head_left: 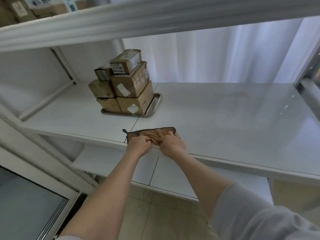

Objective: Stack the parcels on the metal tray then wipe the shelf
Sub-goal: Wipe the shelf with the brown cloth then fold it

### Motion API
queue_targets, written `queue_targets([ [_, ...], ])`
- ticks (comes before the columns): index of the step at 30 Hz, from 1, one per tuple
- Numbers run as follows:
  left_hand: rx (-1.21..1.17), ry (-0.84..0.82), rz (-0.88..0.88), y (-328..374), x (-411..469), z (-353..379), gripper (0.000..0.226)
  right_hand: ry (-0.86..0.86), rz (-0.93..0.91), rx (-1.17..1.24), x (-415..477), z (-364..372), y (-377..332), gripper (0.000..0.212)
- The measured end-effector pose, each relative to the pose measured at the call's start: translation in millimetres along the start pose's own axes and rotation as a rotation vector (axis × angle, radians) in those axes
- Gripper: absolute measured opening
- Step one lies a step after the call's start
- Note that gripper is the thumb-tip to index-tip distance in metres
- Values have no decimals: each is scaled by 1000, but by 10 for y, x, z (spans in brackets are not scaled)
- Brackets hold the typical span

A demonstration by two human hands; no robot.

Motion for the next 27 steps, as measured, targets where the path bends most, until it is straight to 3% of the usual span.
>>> queue_targets([
  [6, -92, -22, 188, 846, -137, 181, 23, 158, 186, 90, -312, -430, 749, 36],
  [15, -65, -127, 453, 2697, -489, 813, 13, 276, 531, 52, -973, -1027, 2515, 35],
  [23, -92, -290, 587, 4040, -765, 1403, 35, 370, 848, 50, -1303, -1491, 3823, 41],
  [27, -43, -297, 599, 4181, -650, 1380, 38, 381, 824, 100, -1113, -1565, 3926, 47],
])
Point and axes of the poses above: each hand's wrist, its own x-axis towards the middle knuckle, its own z-axis out of the palm, y = z × x, the point moved 9 cm from there along x, towards the middle knuckle
